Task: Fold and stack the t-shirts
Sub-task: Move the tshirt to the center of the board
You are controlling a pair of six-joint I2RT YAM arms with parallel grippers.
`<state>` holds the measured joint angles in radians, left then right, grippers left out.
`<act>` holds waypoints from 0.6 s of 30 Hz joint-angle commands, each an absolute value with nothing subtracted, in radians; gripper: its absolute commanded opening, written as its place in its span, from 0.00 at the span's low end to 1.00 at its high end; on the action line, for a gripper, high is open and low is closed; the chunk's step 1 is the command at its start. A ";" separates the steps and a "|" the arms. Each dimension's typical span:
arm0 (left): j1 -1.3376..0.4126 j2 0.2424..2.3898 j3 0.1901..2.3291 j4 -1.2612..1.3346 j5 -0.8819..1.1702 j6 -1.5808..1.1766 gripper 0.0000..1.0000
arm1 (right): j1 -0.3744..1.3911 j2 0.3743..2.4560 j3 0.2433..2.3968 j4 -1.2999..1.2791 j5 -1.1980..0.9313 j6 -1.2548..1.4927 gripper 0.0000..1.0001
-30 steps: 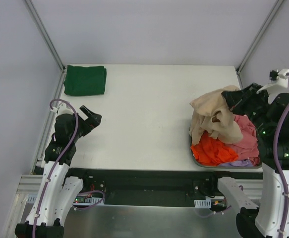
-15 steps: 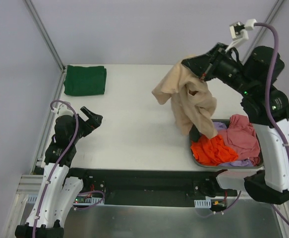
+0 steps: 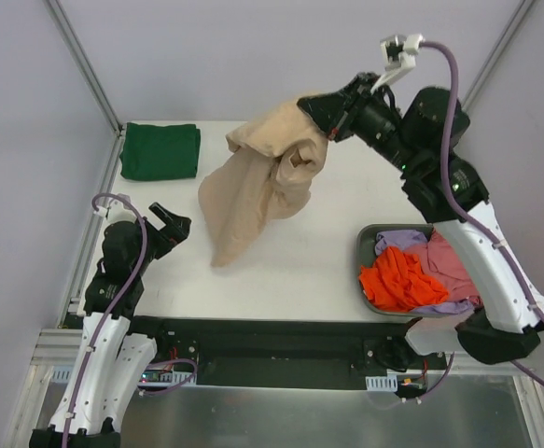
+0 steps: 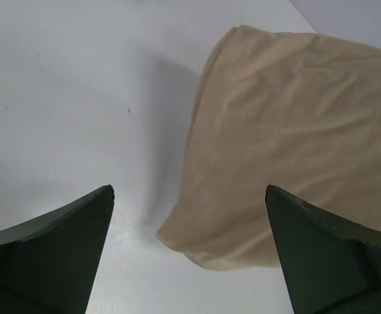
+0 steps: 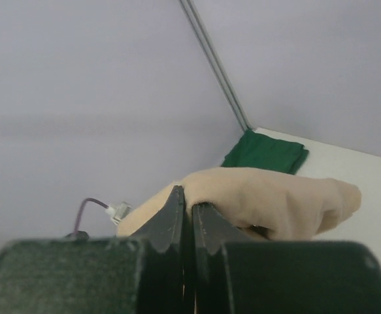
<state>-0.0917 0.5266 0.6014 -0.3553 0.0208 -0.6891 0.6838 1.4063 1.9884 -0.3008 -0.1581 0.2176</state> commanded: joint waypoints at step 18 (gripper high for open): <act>-0.100 0.738 0.583 -0.484 -0.049 -0.796 0.99 | 0.632 0.989 0.954 -0.387 0.315 0.186 0.96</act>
